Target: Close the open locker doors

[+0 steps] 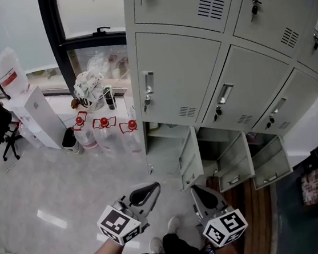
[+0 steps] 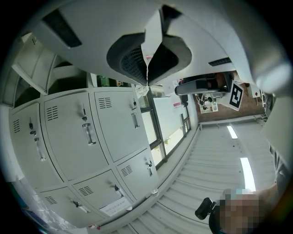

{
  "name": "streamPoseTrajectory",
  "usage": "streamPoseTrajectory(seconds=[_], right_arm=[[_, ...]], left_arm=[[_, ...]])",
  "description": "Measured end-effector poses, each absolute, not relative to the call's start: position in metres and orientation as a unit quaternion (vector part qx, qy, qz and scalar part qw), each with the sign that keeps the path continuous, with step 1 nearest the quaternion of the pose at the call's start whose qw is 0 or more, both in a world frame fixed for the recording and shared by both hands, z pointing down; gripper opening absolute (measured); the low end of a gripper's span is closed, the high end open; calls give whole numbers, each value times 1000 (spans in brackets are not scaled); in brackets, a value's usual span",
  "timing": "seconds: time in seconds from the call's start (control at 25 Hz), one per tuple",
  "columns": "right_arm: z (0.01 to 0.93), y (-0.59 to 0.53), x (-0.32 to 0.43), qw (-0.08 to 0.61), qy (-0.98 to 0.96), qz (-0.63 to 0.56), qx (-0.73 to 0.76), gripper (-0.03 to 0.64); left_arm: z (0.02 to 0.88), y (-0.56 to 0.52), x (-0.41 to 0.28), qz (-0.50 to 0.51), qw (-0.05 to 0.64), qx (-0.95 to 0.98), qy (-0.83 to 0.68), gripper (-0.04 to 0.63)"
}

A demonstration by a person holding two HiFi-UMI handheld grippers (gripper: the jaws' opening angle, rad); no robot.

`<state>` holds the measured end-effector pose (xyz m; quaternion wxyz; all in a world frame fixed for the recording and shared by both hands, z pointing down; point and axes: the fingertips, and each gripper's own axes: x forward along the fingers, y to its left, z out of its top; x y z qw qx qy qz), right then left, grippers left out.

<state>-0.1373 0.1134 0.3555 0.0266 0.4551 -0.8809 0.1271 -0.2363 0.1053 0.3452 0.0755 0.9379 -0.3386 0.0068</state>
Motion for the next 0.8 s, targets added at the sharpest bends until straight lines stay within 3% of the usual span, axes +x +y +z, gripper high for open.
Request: streamPoseTrajectory(seconds=[0.8], right_arm=[[420,-1,-54,63,-876,174,445,15]], left_arm=[[386,10,-168,62,106,923,-365,9]])
